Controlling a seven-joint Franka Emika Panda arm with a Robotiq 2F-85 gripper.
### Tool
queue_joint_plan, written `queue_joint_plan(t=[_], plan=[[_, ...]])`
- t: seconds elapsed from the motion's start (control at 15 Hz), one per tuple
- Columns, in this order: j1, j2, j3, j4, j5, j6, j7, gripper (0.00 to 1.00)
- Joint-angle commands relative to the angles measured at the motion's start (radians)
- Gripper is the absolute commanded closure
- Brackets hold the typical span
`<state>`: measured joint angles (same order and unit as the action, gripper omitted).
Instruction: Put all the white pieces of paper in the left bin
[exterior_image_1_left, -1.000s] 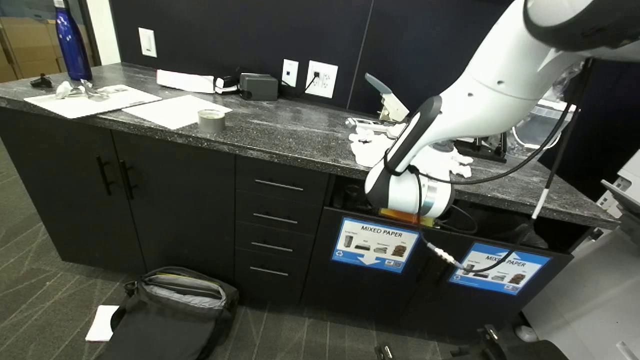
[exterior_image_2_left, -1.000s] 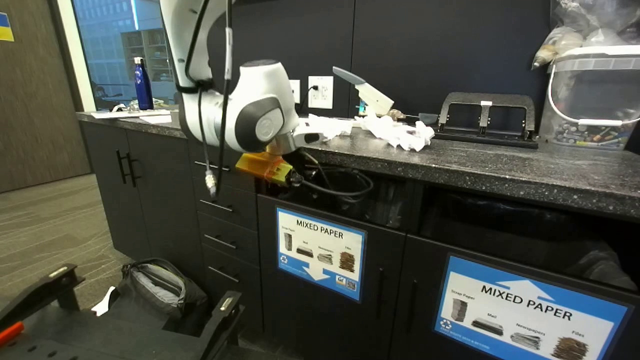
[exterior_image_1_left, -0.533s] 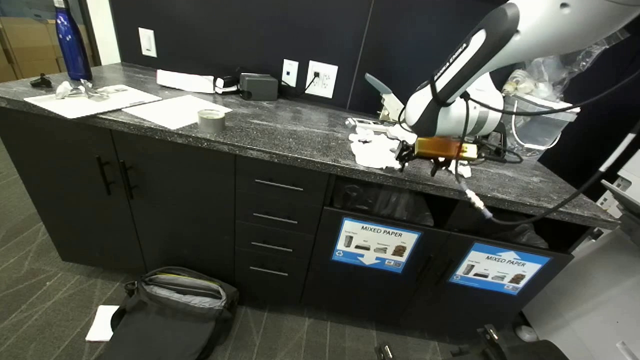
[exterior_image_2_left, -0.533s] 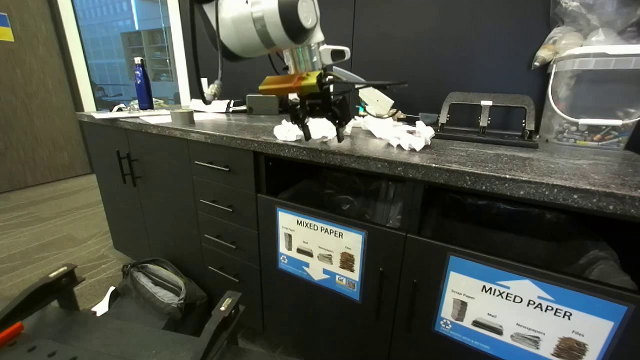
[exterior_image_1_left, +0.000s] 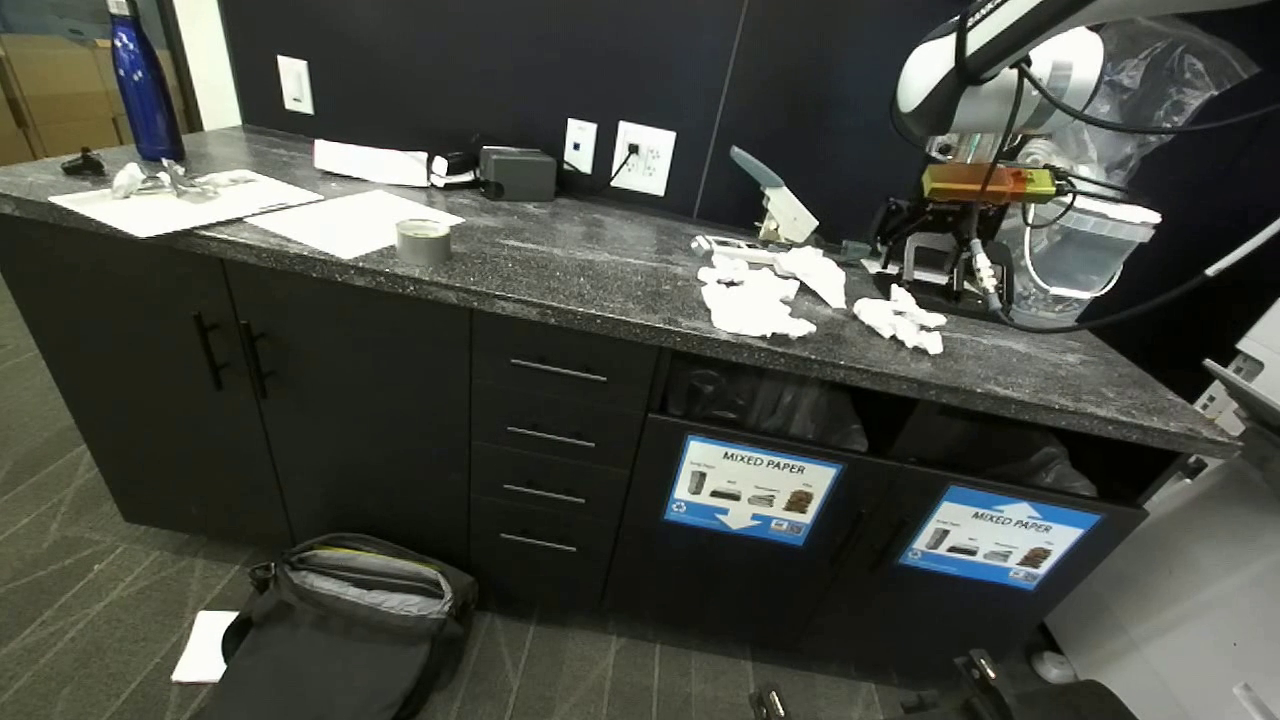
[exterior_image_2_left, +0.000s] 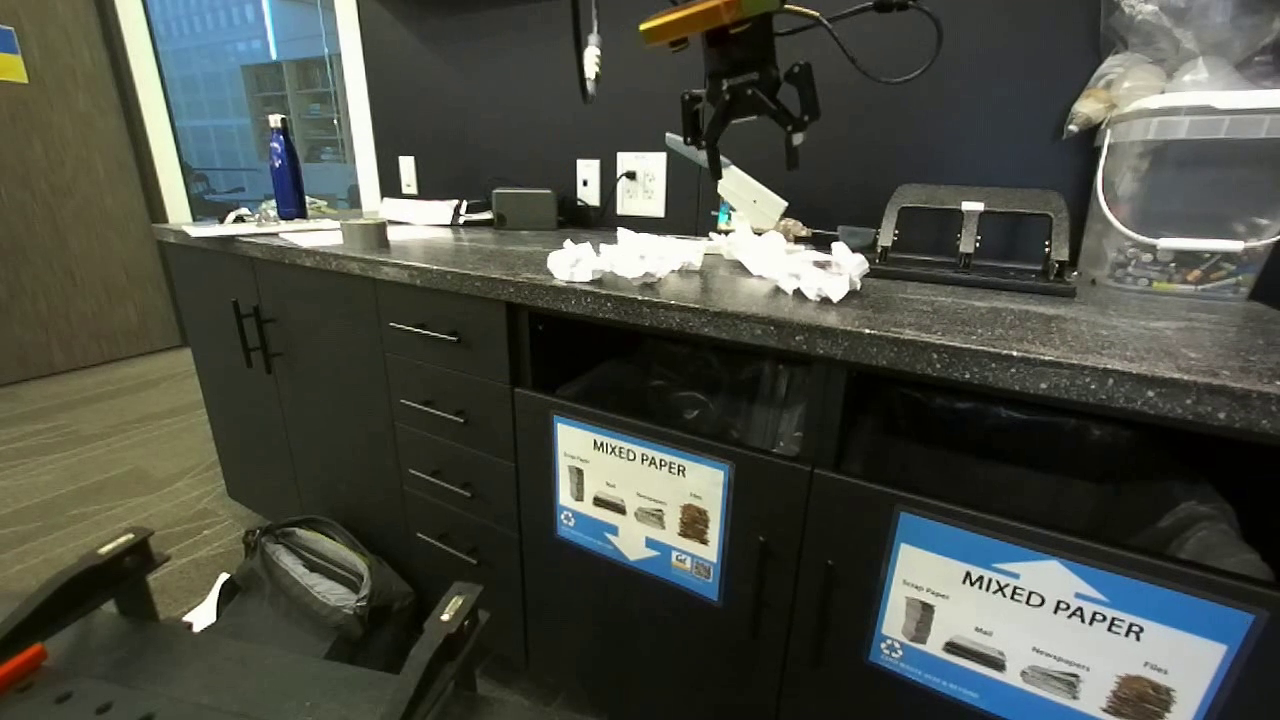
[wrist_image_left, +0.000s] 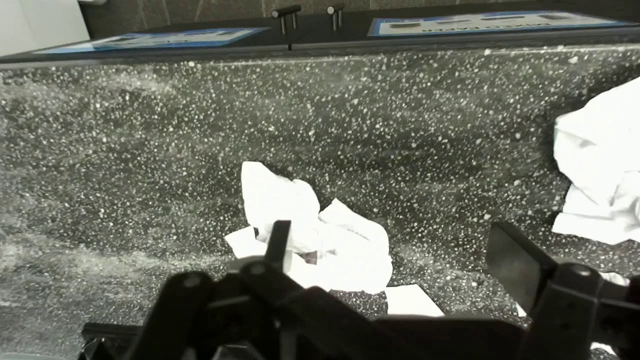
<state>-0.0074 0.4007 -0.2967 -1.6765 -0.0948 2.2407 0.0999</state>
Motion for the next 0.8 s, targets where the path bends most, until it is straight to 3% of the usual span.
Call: queue_joint_plan(t=[0.0, 0.33, 0.73], plan=[[-0.168, 0.171, 0.106, 0.245, 0.114, -0.121, -0.172, 0.0], [-0.325, 0.376, 0.217, 0.469, 0.239, -0.152, -0.357, 0.0], [-0.34, 0.572, 0.244, 0.73, 0.193, -0.199, -0.391, 0.0]])
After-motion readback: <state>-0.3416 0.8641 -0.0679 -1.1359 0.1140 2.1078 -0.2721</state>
